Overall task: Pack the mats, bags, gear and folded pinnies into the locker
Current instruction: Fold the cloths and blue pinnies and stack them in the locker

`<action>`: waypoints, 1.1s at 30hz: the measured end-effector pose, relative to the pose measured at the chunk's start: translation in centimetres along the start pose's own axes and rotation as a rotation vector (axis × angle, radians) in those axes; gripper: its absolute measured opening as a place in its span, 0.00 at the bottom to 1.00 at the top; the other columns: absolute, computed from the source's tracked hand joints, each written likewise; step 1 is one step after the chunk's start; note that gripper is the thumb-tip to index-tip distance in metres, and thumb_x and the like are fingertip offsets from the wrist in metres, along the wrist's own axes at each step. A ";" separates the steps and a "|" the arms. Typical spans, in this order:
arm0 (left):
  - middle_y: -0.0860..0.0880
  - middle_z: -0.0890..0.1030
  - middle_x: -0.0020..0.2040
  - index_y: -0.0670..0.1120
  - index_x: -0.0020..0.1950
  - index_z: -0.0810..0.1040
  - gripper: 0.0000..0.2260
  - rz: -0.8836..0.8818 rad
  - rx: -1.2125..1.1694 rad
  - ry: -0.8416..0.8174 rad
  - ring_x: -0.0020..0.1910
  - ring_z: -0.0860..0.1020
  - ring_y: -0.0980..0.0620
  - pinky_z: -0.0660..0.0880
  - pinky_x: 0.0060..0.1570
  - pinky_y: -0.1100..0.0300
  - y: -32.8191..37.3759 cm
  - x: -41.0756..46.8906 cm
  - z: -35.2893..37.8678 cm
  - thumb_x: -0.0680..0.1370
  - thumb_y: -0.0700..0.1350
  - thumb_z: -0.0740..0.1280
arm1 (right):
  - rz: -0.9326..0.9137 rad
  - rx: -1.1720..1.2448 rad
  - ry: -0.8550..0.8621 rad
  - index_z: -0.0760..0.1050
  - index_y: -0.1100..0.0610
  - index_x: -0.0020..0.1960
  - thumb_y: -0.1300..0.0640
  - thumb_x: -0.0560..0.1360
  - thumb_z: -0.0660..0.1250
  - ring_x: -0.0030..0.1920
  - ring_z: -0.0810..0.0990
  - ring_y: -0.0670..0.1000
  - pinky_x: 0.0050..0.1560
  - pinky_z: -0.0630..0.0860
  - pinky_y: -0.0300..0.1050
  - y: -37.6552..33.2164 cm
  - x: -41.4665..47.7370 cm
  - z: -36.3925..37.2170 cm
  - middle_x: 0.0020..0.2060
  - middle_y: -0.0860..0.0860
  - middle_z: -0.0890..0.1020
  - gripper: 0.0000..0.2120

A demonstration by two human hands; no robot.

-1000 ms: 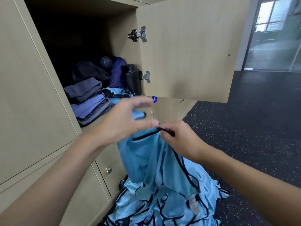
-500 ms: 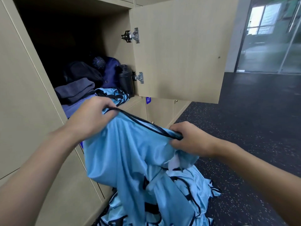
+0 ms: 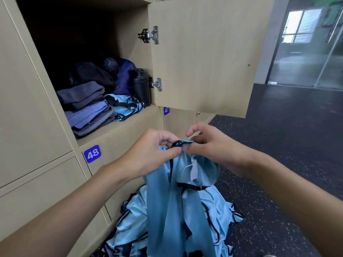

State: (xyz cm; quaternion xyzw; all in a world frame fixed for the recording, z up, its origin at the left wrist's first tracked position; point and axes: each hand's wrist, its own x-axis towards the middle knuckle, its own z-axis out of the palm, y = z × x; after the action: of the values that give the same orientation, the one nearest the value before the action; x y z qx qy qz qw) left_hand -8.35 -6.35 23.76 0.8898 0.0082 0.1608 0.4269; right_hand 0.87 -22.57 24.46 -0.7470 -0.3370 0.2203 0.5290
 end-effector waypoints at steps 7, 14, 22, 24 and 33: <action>0.38 0.85 0.43 0.42 0.45 0.83 0.07 -0.101 -0.143 0.146 0.37 0.77 0.48 0.75 0.41 0.54 -0.2 0.6 -0.8 0.79 0.44 0.70 | -0.009 -0.034 -0.047 0.70 0.49 0.66 0.64 0.72 0.74 0.52 0.83 0.56 0.53 0.82 0.49 0.8 -0.8 -1.1 0.56 0.54 0.78 0.26; 0.31 0.78 0.38 0.42 0.43 0.81 0.10 -0.166 -0.135 0.214 0.34 0.67 0.49 0.64 0.33 0.60 -0.1 0.7 -0.7 0.81 0.45 0.67 | -0.162 -0.025 0.223 0.78 0.58 0.43 0.62 0.79 0.67 0.34 0.74 0.46 0.37 0.71 0.41 1.1 -0.4 -1.5 0.35 0.51 0.79 0.05; 0.45 0.86 0.44 0.47 0.47 0.83 0.05 -0.130 -0.117 0.200 0.40 0.78 0.51 0.74 0.46 0.57 0.0 0.4 -0.9 0.80 0.40 0.68 | -0.169 0.213 0.417 0.79 0.57 0.47 0.61 0.79 0.67 0.39 0.73 0.53 0.41 0.72 0.50 0.7 0.3 -1.8 0.39 0.56 0.80 0.03; 0.52 0.86 0.45 0.51 0.54 0.82 0.07 -0.111 -0.158 0.163 0.43 0.82 0.57 0.76 0.51 0.61 0.3 0.2 -1.0 0.77 0.42 0.71 | -0.166 0.208 0.418 0.79 0.57 0.46 0.61 0.79 0.66 0.40 0.73 0.53 0.43 0.71 0.52 0.6 0.2 -1.9 0.39 0.57 0.80 0.05; 0.49 0.87 0.44 0.48 0.47 0.85 0.04 -0.006 -0.241 0.098 0.40 0.82 0.58 0.77 0.42 0.66 0.9 0.3 0.0 0.75 0.39 0.74 | -0.149 0.253 0.238 0.77 0.58 0.54 0.60 0.80 0.65 0.43 0.80 0.51 0.46 0.77 0.50 -0.1 -0.2 -0.6 0.47 0.58 0.84 0.04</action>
State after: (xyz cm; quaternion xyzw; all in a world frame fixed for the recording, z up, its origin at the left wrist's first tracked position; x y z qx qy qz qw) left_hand -8.20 -6.86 24.57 0.8231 0.0124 0.2027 0.5303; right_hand 1.11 -23.08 24.72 -0.6683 -0.2962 0.1310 0.6697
